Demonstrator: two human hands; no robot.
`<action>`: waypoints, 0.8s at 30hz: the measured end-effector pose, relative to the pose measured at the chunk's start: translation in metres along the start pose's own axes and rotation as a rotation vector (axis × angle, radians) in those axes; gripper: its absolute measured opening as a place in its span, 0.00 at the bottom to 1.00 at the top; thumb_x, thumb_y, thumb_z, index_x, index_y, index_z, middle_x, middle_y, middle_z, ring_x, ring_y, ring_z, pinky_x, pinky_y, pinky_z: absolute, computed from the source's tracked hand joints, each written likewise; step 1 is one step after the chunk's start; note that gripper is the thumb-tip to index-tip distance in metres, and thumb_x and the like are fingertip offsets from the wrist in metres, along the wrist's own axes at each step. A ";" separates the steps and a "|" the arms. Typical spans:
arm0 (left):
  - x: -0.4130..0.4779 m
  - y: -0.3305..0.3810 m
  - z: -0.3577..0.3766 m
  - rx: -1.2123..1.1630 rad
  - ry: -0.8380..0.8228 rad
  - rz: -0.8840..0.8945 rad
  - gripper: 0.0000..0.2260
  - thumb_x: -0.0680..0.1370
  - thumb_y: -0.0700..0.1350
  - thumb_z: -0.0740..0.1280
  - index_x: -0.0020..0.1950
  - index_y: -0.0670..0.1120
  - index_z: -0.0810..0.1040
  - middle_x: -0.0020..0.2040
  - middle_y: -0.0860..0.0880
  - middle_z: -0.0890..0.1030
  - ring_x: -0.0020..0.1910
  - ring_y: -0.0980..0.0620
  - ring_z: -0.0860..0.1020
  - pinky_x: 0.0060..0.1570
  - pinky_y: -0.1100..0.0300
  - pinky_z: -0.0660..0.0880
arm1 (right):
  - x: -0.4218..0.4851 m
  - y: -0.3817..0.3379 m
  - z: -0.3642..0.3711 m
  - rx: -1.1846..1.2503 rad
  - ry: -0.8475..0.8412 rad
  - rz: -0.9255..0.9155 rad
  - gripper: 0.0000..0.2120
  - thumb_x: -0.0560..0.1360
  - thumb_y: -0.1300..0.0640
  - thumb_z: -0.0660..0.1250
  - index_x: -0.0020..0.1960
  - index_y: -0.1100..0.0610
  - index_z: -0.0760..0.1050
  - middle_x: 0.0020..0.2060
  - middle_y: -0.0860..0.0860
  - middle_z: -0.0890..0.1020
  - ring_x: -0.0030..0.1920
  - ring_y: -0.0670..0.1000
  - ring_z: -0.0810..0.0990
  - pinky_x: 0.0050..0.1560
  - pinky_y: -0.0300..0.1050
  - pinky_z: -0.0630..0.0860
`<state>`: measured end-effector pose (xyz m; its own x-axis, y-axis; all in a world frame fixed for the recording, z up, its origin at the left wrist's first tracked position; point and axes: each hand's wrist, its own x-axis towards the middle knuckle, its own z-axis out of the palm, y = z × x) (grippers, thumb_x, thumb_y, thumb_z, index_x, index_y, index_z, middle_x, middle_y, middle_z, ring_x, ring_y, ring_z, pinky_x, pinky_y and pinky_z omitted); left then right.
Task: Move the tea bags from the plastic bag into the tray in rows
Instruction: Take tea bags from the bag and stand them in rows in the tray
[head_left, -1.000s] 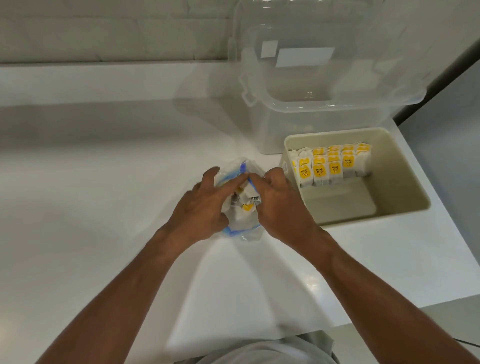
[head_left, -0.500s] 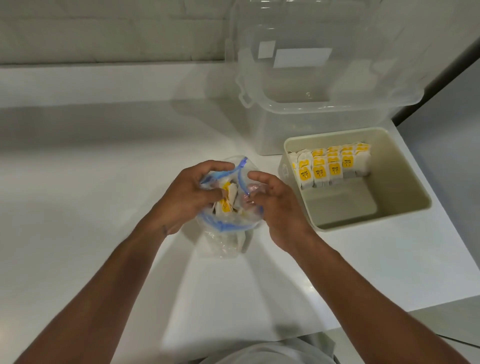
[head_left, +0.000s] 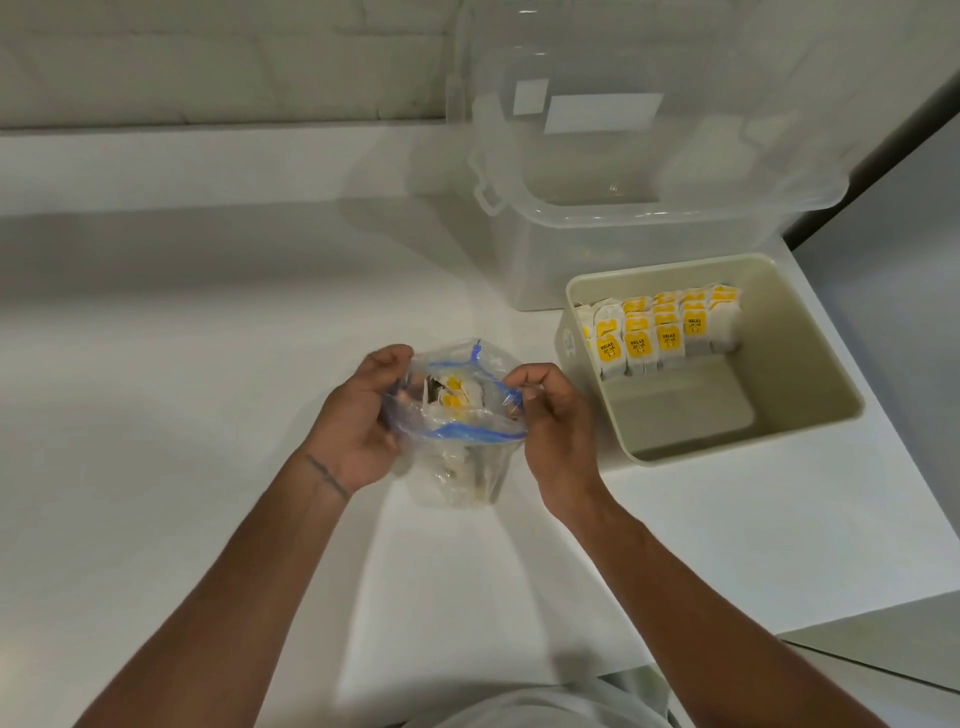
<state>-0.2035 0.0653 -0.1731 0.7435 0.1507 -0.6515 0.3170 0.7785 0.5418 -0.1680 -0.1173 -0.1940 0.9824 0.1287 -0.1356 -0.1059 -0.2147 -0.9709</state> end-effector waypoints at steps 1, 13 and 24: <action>-0.001 0.001 -0.002 0.127 -0.021 0.076 0.10 0.82 0.40 0.62 0.47 0.51 0.80 0.42 0.51 0.81 0.36 0.55 0.80 0.36 0.63 0.78 | -0.001 0.000 -0.001 -0.058 -0.023 -0.048 0.21 0.79 0.69 0.55 0.44 0.47 0.79 0.46 0.46 0.82 0.49 0.46 0.80 0.46 0.37 0.75; -0.018 0.021 -0.001 1.818 -0.142 0.860 0.21 0.75 0.45 0.67 0.65 0.63 0.76 0.70 0.51 0.69 0.66 0.47 0.67 0.61 0.50 0.68 | -0.010 -0.004 -0.008 -0.545 -0.420 -0.149 0.40 0.74 0.59 0.71 0.79 0.47 0.53 0.61 0.47 0.60 0.54 0.35 0.70 0.60 0.26 0.68; 0.005 0.011 -0.019 2.226 -0.023 0.832 0.35 0.67 0.59 0.74 0.73 0.61 0.69 0.65 0.52 0.75 0.58 0.45 0.73 0.50 0.51 0.68 | -0.010 -0.012 -0.016 -1.119 -0.482 -0.206 0.46 0.72 0.43 0.71 0.79 0.49 0.46 0.66 0.53 0.61 0.62 0.53 0.72 0.54 0.47 0.76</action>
<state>-0.2071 0.0862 -0.1808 0.9948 -0.0527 -0.0874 -0.0421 -0.9920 0.1191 -0.1745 -0.1320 -0.1781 0.7828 0.5508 -0.2896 0.4668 -0.8275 -0.3120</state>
